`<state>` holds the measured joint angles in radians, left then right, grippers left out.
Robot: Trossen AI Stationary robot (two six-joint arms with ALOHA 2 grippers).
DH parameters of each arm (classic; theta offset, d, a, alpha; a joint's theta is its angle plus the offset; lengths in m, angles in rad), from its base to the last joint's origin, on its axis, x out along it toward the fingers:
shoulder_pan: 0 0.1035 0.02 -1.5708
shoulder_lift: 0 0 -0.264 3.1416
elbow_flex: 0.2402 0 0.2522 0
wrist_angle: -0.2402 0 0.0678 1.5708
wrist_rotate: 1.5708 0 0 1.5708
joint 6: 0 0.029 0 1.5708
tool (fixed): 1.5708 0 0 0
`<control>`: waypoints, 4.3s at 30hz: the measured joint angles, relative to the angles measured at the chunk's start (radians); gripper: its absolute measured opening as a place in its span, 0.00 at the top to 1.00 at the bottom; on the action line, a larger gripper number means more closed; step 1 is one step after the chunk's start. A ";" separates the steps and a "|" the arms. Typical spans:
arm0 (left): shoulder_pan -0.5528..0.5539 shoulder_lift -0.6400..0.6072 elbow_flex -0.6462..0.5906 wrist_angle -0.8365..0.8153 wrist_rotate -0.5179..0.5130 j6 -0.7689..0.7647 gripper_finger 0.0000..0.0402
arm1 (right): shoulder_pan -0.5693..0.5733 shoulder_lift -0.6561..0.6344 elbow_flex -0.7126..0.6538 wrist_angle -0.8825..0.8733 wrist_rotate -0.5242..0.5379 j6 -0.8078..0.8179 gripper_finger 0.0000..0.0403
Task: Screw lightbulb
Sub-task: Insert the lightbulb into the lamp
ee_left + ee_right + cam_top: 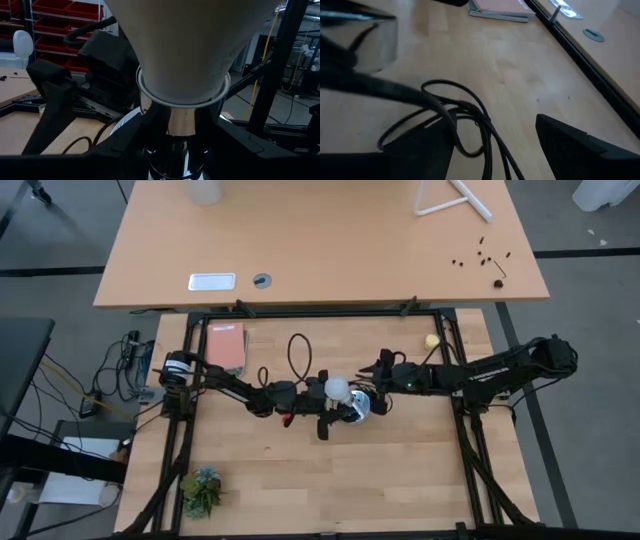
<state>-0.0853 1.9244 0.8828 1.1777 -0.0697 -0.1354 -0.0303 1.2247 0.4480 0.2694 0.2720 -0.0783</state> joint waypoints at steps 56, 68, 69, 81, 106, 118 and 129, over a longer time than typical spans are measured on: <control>0.060 0.179 0.068 -0.226 -0.022 -0.050 0.52 | 0.058 0.000 0.007 -0.138 0.357 -0.224 0.35; 0.064 0.178 0.068 -0.229 0.034 -0.080 0.52 | 0.124 0.006 0.007 -0.354 0.014 -0.022 0.36; 0.065 0.178 0.068 -0.230 0.048 -0.085 0.52 | 0.128 0.012 0.007 -0.357 0.014 -0.019 0.36; 0.064 0.177 0.067 -0.357 0.074 -0.082 0.52 | 0.113 0.170 0.007 -0.359 0.225 -0.059 0.37; 0.015 0.177 0.118 -0.396 -0.247 0.046 0.52 | 0.186 0.041 0.437 -0.893 0.094 0.165 0.38; 0.005 0.177 0.137 -0.409 -0.253 0.054 0.47 | 0.253 0.085 0.513 -1.032 0.067 0.153 0.27; -0.002 0.177 0.137 -0.423 -0.233 0.105 0.34 | 0.252 0.084 0.519 -1.021 0.067 0.156 0.18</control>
<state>-0.0877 2.1014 1.0203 0.7547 -0.3023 -0.0299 0.2218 1.3083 0.9668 -0.7518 0.3386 0.0780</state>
